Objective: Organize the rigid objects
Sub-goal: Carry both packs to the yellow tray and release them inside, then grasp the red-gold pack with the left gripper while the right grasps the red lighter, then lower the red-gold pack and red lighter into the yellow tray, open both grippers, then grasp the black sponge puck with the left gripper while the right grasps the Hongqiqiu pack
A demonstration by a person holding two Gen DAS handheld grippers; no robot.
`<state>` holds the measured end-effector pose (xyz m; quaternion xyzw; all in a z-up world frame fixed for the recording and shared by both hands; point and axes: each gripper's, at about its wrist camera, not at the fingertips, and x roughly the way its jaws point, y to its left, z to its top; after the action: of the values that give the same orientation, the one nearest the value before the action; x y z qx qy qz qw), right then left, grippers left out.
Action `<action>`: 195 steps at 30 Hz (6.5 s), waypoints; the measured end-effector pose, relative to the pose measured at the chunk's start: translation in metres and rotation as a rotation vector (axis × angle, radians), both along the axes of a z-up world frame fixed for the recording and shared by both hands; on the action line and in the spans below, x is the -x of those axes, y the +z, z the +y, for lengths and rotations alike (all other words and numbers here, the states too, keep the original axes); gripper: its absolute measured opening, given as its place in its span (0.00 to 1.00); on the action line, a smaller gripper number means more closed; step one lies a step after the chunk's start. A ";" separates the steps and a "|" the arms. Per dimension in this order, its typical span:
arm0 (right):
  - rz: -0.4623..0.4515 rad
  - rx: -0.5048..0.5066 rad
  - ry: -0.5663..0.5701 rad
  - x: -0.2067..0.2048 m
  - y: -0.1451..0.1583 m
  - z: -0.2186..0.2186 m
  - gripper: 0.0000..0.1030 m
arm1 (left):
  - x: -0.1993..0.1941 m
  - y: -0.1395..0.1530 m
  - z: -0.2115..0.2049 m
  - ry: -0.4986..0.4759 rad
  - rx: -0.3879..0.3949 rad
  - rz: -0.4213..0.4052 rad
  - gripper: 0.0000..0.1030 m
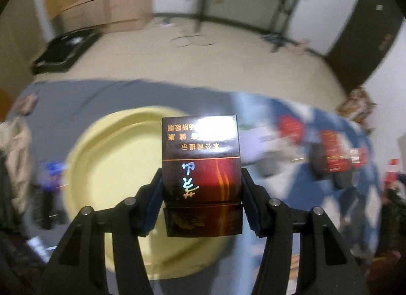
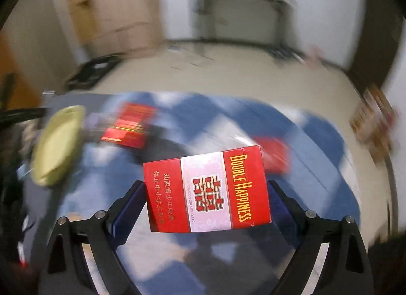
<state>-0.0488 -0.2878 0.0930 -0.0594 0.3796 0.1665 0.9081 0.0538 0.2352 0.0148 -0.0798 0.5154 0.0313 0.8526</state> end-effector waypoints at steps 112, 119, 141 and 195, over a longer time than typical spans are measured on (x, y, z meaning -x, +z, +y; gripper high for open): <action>-0.059 0.120 -0.110 -0.108 -0.088 -0.070 0.80 | -0.091 -0.096 -0.250 -0.302 0.070 0.146 0.64; -0.047 0.139 -0.097 -0.107 -0.091 -0.074 0.80 | -0.095 -0.072 -0.247 -0.302 0.109 0.124 0.72; -0.171 0.058 0.101 -0.082 -0.023 0.015 0.80 | -0.019 -0.001 -0.001 0.021 0.207 -0.028 0.56; 0.071 0.035 -0.195 -0.075 -0.031 -0.028 1.00 | -0.037 -0.060 -0.189 -0.309 0.229 0.114 1.00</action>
<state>0.0262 -0.3156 0.0618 -0.0324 0.4182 0.0727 0.9048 0.0905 0.0464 -0.0452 -0.0940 0.5693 -0.1543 0.8020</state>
